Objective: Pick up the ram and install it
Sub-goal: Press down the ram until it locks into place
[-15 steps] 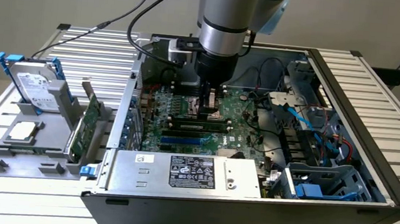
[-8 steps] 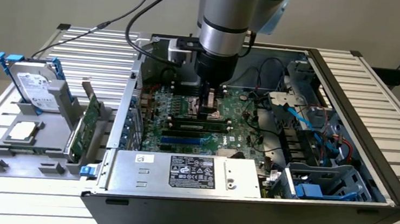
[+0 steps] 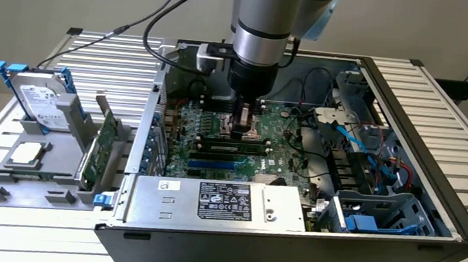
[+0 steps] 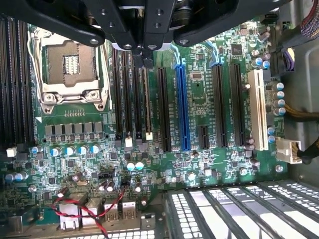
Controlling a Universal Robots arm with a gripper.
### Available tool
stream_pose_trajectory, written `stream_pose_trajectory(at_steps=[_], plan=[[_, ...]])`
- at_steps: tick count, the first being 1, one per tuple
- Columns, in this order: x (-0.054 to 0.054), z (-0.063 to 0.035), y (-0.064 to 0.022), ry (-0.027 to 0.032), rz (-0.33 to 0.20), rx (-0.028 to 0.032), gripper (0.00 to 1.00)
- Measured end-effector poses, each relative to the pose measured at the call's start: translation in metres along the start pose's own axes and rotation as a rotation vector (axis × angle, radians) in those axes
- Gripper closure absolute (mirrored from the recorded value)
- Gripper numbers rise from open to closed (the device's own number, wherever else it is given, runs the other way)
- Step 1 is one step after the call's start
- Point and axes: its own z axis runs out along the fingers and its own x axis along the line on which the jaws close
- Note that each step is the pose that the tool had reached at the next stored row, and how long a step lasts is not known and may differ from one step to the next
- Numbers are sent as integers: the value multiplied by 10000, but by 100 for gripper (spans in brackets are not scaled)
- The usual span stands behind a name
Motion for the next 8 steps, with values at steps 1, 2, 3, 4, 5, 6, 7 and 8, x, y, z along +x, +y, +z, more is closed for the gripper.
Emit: stream_pose_trajectory(at_steps=[1, 2, 3, 4, 5, 6, 7, 8], plan=[[0, 0, 0, -8, 119, -6, 89], [0, 0, 0, -16, 230, -11, 89], [0, 0, 0, -24, 347, -16, 89], [0, 0, 0, -32, 469, -23, 89], [0, 0, 0, -41, 595, -29, 89], [0, 0, 0, -50, 723, -35, 89], [0, 0, 0, -59, 849, -41, 89], [0, 0, 0, -68, 977, -47, 89]])
